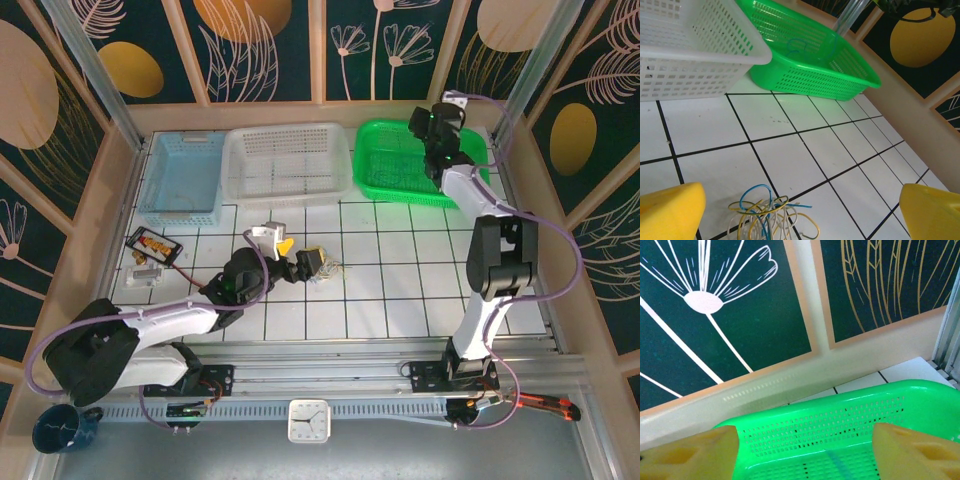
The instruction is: Untangle the cables
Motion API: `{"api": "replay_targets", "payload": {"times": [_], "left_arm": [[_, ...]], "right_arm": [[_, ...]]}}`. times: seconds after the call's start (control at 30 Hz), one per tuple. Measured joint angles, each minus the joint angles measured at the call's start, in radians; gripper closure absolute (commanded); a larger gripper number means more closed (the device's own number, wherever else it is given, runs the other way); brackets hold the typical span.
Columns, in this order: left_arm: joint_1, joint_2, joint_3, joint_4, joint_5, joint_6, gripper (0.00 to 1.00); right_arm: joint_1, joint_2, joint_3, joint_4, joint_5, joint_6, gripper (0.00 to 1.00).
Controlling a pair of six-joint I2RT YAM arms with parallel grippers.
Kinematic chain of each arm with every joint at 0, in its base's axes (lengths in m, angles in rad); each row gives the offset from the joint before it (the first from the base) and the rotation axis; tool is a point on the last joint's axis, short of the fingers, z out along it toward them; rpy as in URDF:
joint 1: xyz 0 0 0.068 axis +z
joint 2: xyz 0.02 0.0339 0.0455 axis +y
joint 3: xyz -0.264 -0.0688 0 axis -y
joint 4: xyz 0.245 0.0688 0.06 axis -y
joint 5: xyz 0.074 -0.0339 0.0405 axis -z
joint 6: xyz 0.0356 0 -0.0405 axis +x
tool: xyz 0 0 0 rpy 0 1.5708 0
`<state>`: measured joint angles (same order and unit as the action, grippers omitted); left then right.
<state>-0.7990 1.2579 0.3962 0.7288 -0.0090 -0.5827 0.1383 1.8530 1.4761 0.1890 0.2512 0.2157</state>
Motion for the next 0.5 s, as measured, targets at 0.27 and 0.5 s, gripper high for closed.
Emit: {"api": "replay_targets", "payload": {"times": [0.27, 0.5], "left_arm": [[0.000, 0.013, 0.001, 0.000, 0.000, -0.016, 0.01], [0.000, 0.012, -0.011, 0.004, -0.014, -0.042, 0.01]], "right_arm": [[0.004, -0.166, -0.146, 0.000, -0.214, 0.090, 0.25], [0.027, -0.346, -0.384, 0.056, -0.383, 0.194, 0.28]]}}
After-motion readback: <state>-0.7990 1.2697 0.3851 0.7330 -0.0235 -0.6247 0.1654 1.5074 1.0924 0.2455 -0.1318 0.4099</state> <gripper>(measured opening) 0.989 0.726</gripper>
